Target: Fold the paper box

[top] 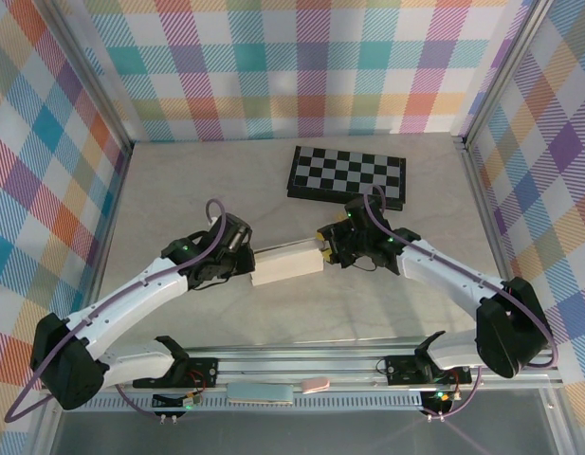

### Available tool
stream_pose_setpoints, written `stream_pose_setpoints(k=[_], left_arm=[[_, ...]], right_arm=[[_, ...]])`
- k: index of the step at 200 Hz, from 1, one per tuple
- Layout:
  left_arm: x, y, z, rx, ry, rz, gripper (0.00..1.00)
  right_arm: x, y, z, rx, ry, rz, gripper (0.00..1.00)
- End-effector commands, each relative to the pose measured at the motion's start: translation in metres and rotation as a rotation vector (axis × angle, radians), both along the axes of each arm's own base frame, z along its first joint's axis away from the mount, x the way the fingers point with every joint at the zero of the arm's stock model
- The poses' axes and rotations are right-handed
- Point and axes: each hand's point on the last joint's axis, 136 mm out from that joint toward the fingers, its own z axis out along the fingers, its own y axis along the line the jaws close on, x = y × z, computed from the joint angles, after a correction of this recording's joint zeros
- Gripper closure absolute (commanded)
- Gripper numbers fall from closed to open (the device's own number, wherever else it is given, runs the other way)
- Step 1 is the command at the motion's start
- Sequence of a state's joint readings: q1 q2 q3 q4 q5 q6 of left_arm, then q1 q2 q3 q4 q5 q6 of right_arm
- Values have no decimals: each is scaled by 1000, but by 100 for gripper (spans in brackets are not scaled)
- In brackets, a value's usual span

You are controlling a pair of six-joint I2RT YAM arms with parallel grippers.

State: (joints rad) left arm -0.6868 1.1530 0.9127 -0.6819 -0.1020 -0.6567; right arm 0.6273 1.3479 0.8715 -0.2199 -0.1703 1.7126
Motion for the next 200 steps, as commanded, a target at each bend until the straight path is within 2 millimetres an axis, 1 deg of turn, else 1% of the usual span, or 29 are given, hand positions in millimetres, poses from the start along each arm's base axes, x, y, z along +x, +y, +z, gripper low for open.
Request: stream_pose_setpoints(k=[1, 21, 44, 69, 87, 100, 110, 119, 126, 144, 161, 183, 200], left_arm=[[-20, -5, -13, -19, 97, -24, 83], [-18, -7, -18, -10, 111, -27, 86], [-18, -3, -23, 25, 117, -30, 90], [-18, 2, -26, 55, 114, -33, 92], [-19, 2, -28, 61, 116, -37, 93], [-18, 1, -29, 60, 119, -38, 94], [-18, 1, -29, 58, 119, -38, 94], [-18, 1, -30, 61, 121, -39, 95], [-18, 2, -29, 62, 121, -39, 95], [-18, 1, -29, 65, 120, -41, 95], [-17, 1, -29, 66, 120, -43, 96], [-16, 0, -29, 64, 117, -38, 96], [-15, 0, -28, 62, 114, -37, 96]], right_arm=[[-6, -6, -22, -48, 71, 1, 60], [-4, -3, -14, -46, 55, 16, 56], [-5, -5, 0, -82, 17, 66, 45], [-4, -19, 20, -193, -84, 168, 36], [0, -35, 37, -277, -204, 247, 34], [3, -45, 48, -309, -285, 285, 34], [5, -53, 52, -325, -313, 308, 39], [8, -56, 53, -320, -323, 332, 43], [12, -54, 52, -303, -332, 349, 45], [20, -42, 48, -237, -310, 385, 53], [22, -31, 44, -210, -271, 413, 55], [22, -29, 36, -198, -229, 403, 56], [22, -24, 33, -180, -209, 407, 56]])
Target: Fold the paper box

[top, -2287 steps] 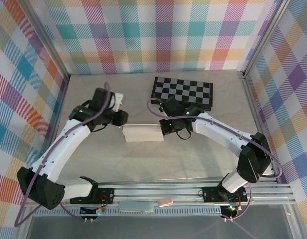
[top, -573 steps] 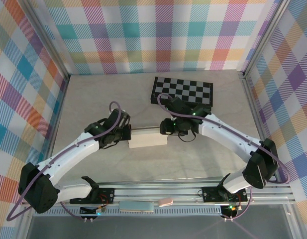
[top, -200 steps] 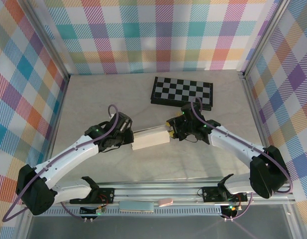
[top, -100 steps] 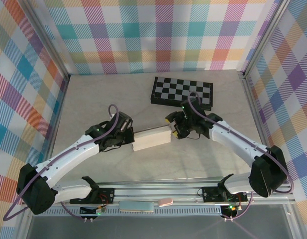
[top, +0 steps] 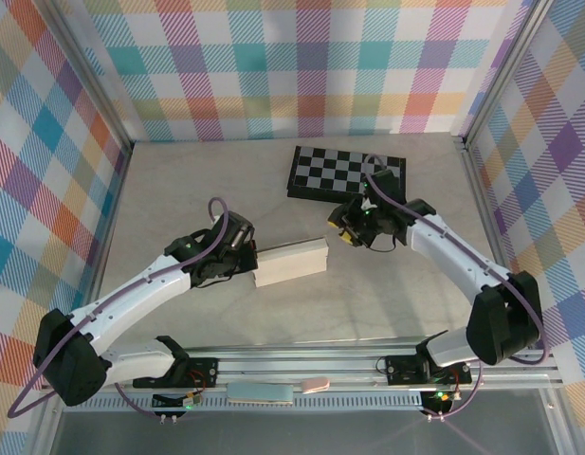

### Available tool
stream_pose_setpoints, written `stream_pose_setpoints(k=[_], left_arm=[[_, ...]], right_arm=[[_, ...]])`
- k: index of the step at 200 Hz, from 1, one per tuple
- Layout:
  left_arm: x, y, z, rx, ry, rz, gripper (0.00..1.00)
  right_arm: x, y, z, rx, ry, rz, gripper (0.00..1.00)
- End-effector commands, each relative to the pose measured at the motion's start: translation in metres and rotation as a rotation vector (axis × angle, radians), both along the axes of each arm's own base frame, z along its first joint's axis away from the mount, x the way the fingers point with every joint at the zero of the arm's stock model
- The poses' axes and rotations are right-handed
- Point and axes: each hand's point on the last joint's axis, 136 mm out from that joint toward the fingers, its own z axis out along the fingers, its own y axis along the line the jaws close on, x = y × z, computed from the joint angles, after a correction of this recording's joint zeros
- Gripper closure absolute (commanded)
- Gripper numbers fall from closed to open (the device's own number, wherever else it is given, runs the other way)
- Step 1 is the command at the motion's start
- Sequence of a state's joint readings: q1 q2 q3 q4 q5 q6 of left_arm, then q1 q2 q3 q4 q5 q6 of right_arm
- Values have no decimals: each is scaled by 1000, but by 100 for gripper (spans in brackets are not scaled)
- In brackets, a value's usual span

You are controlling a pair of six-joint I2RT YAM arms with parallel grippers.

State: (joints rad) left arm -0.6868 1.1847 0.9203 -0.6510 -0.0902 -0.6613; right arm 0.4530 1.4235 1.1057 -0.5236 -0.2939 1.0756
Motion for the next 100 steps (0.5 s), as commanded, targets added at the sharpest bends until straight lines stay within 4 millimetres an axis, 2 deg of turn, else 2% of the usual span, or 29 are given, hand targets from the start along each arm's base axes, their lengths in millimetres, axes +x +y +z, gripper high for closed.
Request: stream_pose_setpoints(k=[1, 60, 100], left_arm=[[-21, 7, -26, 77, 112, -35, 96], [-20, 7, -26, 79, 112, -33, 97], [-20, 6, -27, 77, 116, -34, 97]], right_arm=[[-6, 12, 7, 39, 18, 52, 56], [-20, 25, 0, 58, 75, 69, 62], [-21, 28, -2, 55, 80, 72, 68]])
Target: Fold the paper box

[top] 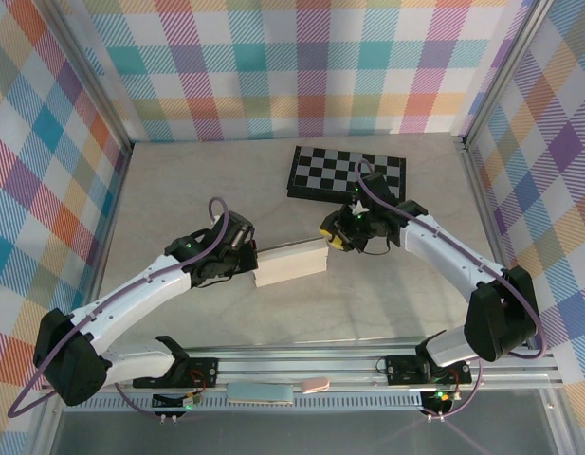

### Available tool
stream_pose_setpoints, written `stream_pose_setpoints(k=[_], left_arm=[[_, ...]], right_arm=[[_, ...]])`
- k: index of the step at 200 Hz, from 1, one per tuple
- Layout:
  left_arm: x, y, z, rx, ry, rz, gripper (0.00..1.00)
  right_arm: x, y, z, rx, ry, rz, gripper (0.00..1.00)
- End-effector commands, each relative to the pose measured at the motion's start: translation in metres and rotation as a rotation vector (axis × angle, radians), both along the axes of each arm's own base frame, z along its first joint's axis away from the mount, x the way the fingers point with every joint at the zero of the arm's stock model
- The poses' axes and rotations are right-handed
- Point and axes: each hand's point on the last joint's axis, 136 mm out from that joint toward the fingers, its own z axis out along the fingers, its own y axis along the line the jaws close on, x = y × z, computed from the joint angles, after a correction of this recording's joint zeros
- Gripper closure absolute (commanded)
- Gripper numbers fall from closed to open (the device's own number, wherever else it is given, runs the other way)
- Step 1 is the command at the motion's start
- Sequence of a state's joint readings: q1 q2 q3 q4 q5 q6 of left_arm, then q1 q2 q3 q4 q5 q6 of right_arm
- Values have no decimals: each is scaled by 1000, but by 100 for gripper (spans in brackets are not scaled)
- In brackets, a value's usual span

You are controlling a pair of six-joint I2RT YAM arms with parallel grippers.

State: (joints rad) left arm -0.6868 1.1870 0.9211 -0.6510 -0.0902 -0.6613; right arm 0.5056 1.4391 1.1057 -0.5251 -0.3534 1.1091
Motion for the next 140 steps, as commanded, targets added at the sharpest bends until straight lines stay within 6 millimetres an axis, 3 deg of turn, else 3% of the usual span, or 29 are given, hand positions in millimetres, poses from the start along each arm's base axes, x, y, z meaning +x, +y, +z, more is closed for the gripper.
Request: stream_pose_setpoints(k=[1, 80, 113, 140], left_arm=[[-20, 7, -27, 75, 115, -34, 97], [-21, 7, -27, 80, 115, -40, 98], [-22, 9, -26, 84, 112, -38, 97], [-22, 9, -26, 85, 112, -39, 97]], right_arm=[[-2, 5, 1, 10, 22, 10, 68], [0, 1, -2, -38, 37, 22, 70], [10, -10, 20, -67, -40, 20, 59], [11, -12, 16, -77, -29, 31, 57]])
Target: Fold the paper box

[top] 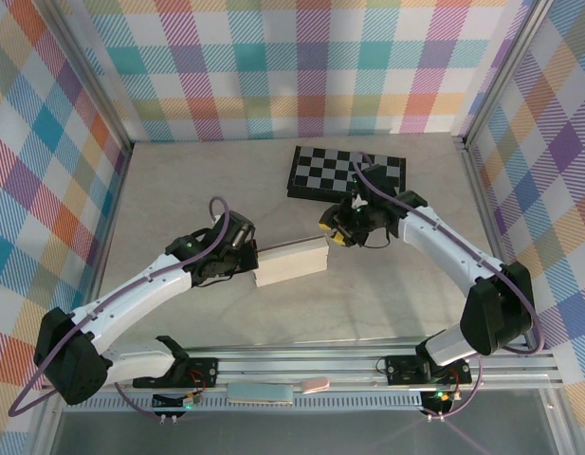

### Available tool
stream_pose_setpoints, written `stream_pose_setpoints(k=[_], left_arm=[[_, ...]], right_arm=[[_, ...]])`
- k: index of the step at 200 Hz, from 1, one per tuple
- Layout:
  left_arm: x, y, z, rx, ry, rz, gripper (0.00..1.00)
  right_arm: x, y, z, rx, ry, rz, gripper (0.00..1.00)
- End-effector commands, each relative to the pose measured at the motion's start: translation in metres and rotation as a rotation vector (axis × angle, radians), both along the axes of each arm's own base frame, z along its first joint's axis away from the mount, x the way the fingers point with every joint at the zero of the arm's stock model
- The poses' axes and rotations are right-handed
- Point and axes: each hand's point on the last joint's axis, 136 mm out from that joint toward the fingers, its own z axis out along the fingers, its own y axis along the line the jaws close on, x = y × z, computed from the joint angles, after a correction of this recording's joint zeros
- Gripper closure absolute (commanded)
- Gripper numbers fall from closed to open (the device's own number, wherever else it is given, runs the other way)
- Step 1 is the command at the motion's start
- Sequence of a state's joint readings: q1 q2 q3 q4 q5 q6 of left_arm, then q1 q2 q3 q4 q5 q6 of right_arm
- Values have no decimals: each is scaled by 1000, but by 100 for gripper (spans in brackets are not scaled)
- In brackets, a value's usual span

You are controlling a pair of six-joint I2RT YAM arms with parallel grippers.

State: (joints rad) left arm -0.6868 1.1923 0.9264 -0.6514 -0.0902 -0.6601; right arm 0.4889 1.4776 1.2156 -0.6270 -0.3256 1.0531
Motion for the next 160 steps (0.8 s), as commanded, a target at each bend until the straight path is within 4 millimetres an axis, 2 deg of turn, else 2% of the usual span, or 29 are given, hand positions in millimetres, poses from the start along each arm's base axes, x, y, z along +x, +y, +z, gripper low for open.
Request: stream_pose_setpoints(k=[1, 39, 110, 160], left_arm=[[-23, 9, -26, 83, 113, -39, 98], [-22, 8, -26, 84, 114, -42, 98], [-21, 8, -27, 85, 113, -42, 98], [-21, 7, -27, 84, 115, -39, 98]], right_arm=[[-1, -7, 2, -30, -9, 22, 57], [3, 0, -10, -6, 29, 26, 62], [-5, 7, -17, 8, 65, 56, 73], [-15, 5, -27, -8, 92, 63, 74]])
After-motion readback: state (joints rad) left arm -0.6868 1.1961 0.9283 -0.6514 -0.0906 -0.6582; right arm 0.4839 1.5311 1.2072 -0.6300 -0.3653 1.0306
